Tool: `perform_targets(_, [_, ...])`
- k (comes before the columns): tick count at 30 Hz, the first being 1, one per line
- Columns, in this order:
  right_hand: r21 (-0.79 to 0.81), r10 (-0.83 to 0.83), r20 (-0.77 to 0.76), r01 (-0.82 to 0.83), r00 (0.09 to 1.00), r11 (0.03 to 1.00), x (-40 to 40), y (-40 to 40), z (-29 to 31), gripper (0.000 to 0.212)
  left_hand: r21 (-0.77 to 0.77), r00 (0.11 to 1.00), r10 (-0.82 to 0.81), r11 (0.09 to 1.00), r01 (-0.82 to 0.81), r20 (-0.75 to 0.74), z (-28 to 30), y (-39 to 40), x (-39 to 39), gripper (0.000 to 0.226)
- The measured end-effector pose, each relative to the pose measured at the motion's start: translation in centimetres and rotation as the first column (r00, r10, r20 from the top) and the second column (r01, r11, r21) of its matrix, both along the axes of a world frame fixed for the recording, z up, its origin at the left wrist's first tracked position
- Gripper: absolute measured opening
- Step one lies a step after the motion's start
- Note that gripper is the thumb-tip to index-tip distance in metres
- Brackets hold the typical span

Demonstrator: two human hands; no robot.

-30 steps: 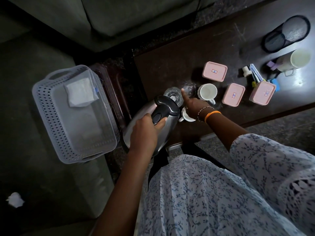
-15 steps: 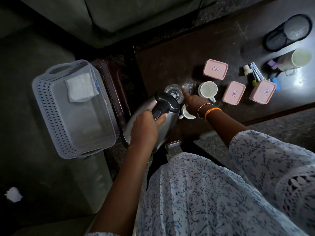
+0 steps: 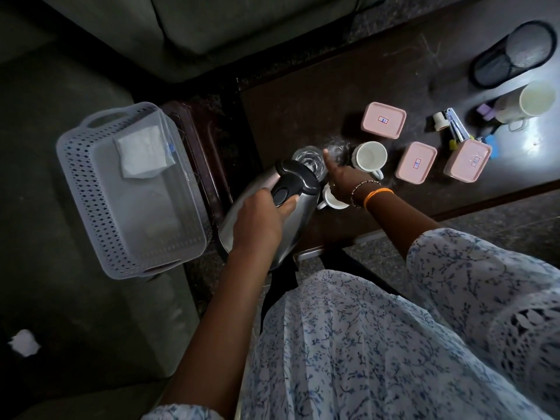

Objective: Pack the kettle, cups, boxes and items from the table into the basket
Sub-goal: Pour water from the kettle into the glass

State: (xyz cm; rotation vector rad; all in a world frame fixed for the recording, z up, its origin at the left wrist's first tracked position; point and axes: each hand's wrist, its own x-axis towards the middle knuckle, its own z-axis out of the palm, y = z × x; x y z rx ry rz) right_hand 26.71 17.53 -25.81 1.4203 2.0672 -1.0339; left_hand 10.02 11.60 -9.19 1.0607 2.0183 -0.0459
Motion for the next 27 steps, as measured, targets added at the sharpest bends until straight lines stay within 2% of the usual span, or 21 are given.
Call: perform_targets(27, [-0.03, -0.051, -0.036, 0.05, 0.998, 0.998, 0.0, -0.13, -0.08, 0.081, 0.008, 1.0, 0.02, 1.0, -0.02, 0.002, -0.02, 0.05, 0.23, 0.045])
